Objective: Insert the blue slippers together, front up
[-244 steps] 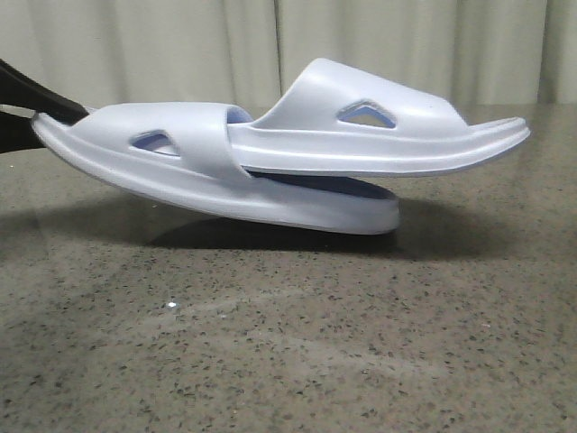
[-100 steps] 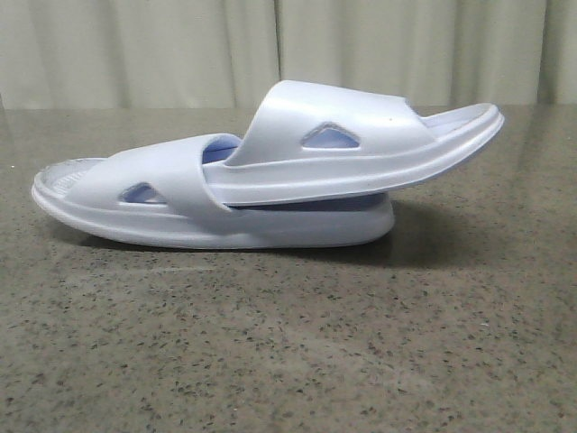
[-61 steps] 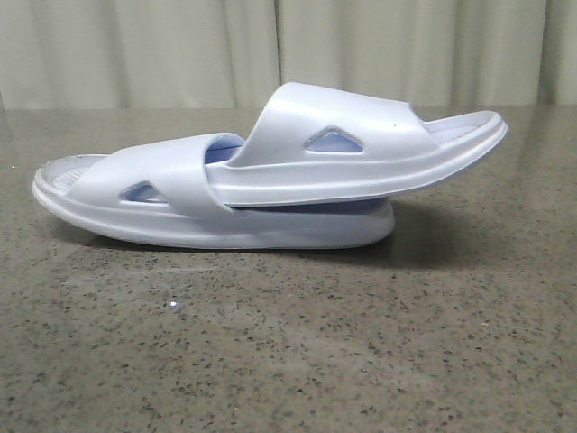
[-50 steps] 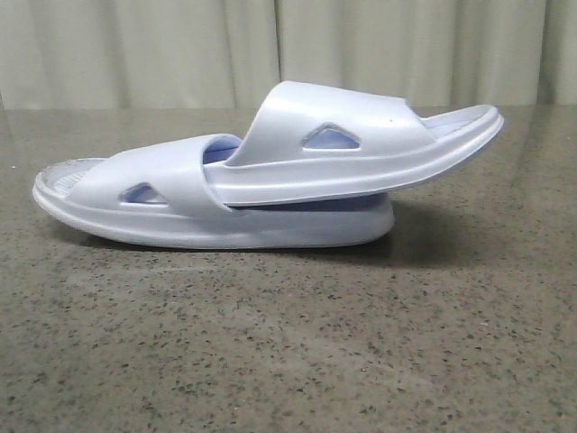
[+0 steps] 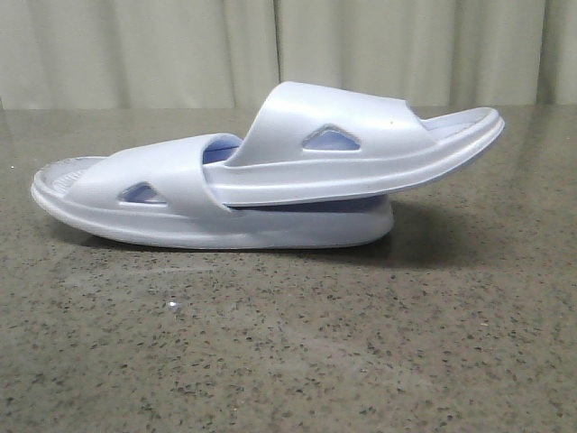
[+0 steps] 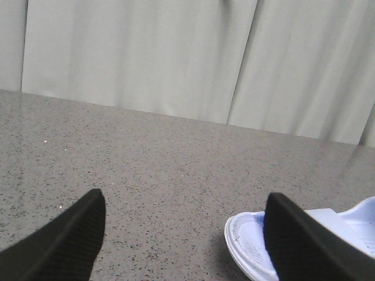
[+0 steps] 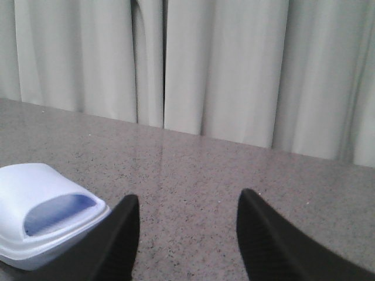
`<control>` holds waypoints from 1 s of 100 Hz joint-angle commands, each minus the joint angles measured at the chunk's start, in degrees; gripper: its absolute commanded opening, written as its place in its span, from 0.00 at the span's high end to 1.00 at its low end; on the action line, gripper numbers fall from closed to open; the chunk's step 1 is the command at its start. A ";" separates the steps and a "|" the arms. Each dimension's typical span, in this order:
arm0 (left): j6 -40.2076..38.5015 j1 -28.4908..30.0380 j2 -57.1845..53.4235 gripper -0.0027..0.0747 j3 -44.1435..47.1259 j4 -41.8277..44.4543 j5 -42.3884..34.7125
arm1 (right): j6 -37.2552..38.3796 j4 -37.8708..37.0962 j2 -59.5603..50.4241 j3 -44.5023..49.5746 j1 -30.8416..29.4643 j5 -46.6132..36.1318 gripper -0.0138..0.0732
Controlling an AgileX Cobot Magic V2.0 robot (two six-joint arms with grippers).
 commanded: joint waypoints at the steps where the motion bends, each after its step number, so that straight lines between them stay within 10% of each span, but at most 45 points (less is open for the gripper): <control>1: 0.03 -0.40 0.35 0.32 -1.55 -0.70 0.33 | 0.74 -0.28 0.50 0.04 -0.26 -5.70 0.47; 28: 0.03 -0.40 0.35 0.40 -1.55 -0.70 0.30 | 0.74 -0.28 0.50 0.83 -0.26 -8.27 0.51; 65: 0.03 -0.40 0.35 0.95 -1.55 -0.70 0.20 | 0.74 -0.28 0.50 0.83 -0.26 -8.49 0.96; 100: 0.03 -0.40 0.35 0.94 -1.55 -0.70 0.42 | 0.74 -0.28 0.50 0.83 -0.26 -8.01 0.96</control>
